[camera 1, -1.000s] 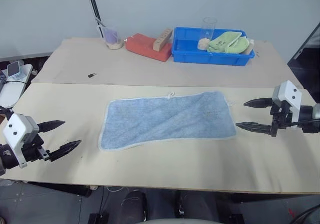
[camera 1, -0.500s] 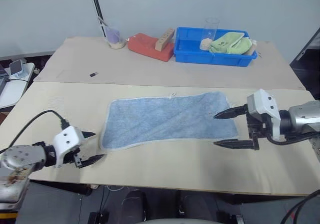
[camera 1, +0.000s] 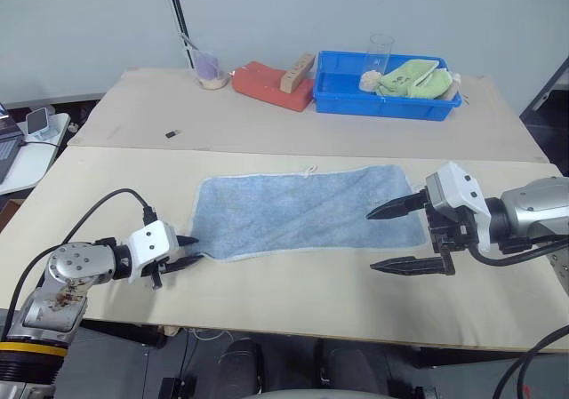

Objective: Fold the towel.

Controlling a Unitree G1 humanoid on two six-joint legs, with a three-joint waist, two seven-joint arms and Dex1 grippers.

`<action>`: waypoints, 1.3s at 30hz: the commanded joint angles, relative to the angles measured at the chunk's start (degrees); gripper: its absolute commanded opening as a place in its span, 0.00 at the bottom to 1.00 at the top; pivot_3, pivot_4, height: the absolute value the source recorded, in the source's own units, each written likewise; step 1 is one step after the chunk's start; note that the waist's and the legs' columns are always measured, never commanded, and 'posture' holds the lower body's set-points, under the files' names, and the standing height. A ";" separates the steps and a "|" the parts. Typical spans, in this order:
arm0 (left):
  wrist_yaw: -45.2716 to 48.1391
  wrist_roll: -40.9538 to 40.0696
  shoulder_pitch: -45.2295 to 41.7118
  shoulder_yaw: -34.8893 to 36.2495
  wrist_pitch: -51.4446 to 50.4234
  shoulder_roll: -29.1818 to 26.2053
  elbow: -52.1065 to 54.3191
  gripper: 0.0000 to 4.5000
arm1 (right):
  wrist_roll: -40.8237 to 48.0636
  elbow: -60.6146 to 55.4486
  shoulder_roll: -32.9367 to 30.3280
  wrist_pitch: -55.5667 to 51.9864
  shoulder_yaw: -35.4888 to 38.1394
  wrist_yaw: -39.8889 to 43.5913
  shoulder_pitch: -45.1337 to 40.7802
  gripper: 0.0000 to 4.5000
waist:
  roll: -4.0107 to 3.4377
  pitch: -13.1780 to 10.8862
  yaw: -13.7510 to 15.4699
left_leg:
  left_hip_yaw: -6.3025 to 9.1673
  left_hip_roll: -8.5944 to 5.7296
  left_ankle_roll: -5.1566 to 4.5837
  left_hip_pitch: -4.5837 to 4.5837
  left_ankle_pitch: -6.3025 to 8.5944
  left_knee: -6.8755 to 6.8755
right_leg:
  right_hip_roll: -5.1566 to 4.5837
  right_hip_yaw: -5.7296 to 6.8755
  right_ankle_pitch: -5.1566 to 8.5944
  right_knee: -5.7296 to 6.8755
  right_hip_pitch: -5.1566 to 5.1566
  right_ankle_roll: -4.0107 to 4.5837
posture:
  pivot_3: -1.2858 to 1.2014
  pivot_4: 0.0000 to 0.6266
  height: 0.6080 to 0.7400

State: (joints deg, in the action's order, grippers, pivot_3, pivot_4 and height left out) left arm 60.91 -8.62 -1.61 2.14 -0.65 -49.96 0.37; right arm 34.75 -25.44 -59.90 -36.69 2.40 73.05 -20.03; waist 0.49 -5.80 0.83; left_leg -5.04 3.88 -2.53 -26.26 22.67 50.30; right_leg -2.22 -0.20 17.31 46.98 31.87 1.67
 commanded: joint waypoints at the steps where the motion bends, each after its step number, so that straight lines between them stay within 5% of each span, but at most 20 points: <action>1: -0.23 1.54 1.35 -0.71 -0.41 -0.50 -2.18 0.01 | -2.59 1.54 -1.31 2.78 0.95 -0.08 0.66 1.00 | 0.00 0.00 -0.07 | 0.00 0.01 0.00 0.00 0.00 0.00 | 0.00 0.00 0.00 0.00 0.00 0.00 | 0.52 0.24 0.36; 10: 0.95 -3.43 2.34 3.44 -2.83 -1.06 -1.22 0.01 | -25.00 24.54 -3.68 26.43 -7.35 0.06 1.88 1.00 | 0.04 0.02 -0.69 | -0.14 0.05 0.00 -0.05 0.00 -0.06 | 0.06 -0.02 0.01 0.01 0.17 0.02 | 0.52 0.24 0.36; 18: 1.43 -3.36 2.26 3.64 -0.84 -0.61 -3.70 0.01 | -29.66 39.69 2.66 30.18 -11.92 1.16 -5.21 1.00 | 0.18 -0.06 -1.45 | -0.12 0.09 0.00 -0.01 0.00 -0.05 | 0.32 -0.09 0.01 0.12 0.19 0.03 | 0.52 0.24 0.36; 31: 2.43 -3.59 2.10 3.80 1.90 -1.14 -6.91 0.00 | -30.98 47.37 5.47 28.78 -13.63 6.39 -9.51 0.05 | 0.06 0.25 -1.51 | -0.12 0.21 0.00 0.03 0.00 -0.03 | 0.65 -0.33 0.02 0.14 0.18 0.06 | 0.52 0.24 0.36; 39: 10.28 -8.79 -1.05 5.35 -2.76 -6.20 -7.27 0.00 | -19.92 34.54 -1.95 13.51 -2.88 9.87 -4.12 0.01 | -0.02 0.17 -1.47 | -0.01 0.22 -0.02 -0.09 0.01 -0.10 | 0.72 -0.28 0.01 0.21 0.29 0.06 | 0.52 0.24 0.36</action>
State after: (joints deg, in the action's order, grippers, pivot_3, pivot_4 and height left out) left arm 68.78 -15.47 -1.51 5.74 -0.70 -54.36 -7.10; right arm 11.14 13.55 -58.97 -18.36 -5.81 82.13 -24.30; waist 0.47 -5.63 -0.64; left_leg -5.05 4.09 -2.55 -26.35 22.68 50.19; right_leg -1.51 -0.49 17.33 47.19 32.18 1.73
